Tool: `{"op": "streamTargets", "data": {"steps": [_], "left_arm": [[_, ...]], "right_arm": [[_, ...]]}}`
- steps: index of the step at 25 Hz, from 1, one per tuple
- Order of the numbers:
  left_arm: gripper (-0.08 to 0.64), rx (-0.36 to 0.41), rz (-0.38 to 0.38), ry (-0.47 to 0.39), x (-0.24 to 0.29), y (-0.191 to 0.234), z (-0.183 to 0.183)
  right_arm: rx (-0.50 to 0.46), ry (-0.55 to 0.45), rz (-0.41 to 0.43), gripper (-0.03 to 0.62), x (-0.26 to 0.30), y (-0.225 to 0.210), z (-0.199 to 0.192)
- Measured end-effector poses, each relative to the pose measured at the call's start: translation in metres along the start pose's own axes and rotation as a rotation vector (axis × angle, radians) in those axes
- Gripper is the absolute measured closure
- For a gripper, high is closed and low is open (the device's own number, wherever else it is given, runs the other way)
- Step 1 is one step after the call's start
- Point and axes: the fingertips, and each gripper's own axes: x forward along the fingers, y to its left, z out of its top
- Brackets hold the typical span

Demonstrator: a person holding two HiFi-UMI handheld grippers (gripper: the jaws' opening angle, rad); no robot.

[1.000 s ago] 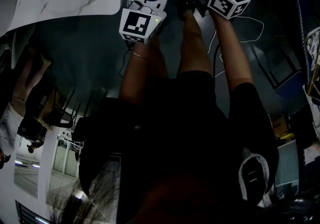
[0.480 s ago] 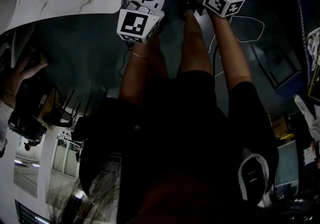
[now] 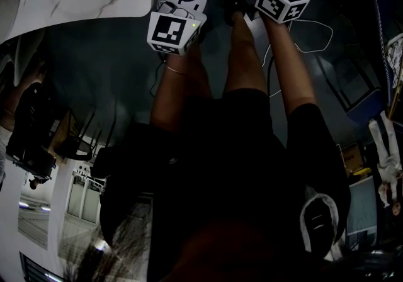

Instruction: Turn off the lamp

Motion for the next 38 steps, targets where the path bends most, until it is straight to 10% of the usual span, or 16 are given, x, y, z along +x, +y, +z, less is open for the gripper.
{"op": "streamTargets", "data": {"steps": [38], "left_arm": [[0.546, 0.026, -0.077, -0.008, -0.008, -0.03, 0.032]], "right_arm": [[-0.062, -0.111, 0.011, 0.592, -0.036, 0.06, 0.044]]}}
